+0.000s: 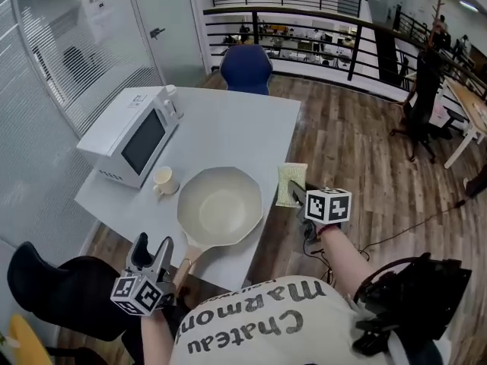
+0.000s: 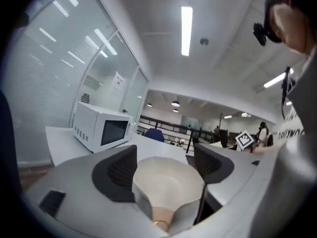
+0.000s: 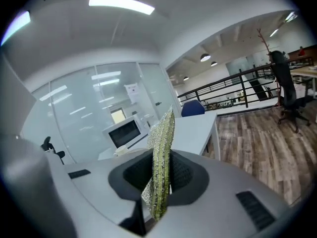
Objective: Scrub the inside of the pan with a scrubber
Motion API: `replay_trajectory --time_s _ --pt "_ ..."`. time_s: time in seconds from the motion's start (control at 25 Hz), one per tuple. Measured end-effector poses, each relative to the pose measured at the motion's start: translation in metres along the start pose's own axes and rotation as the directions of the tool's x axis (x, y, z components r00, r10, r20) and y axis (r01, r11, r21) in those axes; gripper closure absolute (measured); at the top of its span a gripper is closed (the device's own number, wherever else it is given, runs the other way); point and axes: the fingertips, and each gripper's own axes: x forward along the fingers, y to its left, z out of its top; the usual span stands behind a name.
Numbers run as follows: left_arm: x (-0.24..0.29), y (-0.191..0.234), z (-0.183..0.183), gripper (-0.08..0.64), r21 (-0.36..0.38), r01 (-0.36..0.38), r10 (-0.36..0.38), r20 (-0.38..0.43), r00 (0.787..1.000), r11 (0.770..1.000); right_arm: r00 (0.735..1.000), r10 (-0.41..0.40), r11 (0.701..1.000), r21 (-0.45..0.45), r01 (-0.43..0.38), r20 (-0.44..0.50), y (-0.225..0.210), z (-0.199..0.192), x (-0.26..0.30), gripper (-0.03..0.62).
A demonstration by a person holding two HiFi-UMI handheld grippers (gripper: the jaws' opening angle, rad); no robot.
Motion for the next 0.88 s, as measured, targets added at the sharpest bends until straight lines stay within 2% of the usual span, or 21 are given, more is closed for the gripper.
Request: replay_trajectory --time_s 0.04,0.08,0.2,0.24,0.28,0.36,0.44,0.52,0.68,0.88 --pt "-0.005 -0.016 0.010 0.194 -0.048 0.016 -0.014 0.045 0.999 0.999 0.999 0.024 1.000 -0.005 -0.023 0.024 -0.001 0.007 -0.011 0.532" --pt "-0.010 -0.036 0.016 0.251 -0.092 0.046 -0.038 0.085 0.996 0.995 0.998 0.046 0.999 -0.017 -0.045 0.045 -0.003 0.013 -0.024 0.532" --pt "-0.018 -0.101 0.015 0.343 -0.210 0.145 -0.109 0.172 0.979 0.967 0.992 0.100 0.994 -0.061 -0.095 0.084 -0.013 0.024 -0.070 0.532" --pt "-0.017 -0.120 0.009 0.441 -0.246 0.157 -0.114 0.180 0.977 0.957 0.990 0.112 0.992 -0.074 -0.106 0.088 -0.018 0.025 -0.086 0.532" --pt "-0.014 -0.137 0.001 0.495 -0.274 0.152 -0.108 0.168 0.980 0.950 0.989 0.120 0.990 -0.088 -0.113 0.089 -0.023 0.025 -0.102 0.532" --pt "-0.004 -0.168 -0.022 0.566 -0.286 0.100 -0.079 0.086 0.993 0.953 0.988 0.124 0.987 -0.111 -0.114 0.091 -0.039 0.024 -0.131 0.533" --pt "0.002 -0.198 -0.045 0.568 -0.245 0.059 -0.062 -0.005 0.998 0.968 0.988 0.118 0.987 -0.117 -0.106 0.099 -0.056 0.018 -0.156 0.532" --pt "0.000 -0.224 -0.063 0.568 -0.232 0.061 -0.073 -0.042 0.996 0.971 0.987 0.121 0.989 -0.095 -0.112 0.103 -0.073 0.006 -0.173 0.534" --pt "-0.020 -0.252 -0.102 0.569 -0.330 0.041 -0.068 -0.072 0.995 0.943 0.988 0.136 0.991 -0.012 -0.136 0.075 -0.100 -0.023 -0.198 0.534" --pt "-0.028 -0.279 -0.128 0.570 -0.397 0.037 -0.070 -0.069 0.995 0.917 0.991 0.133 0.991 -0.020 -0.132 0.023 -0.121 -0.046 -0.220 0.535"
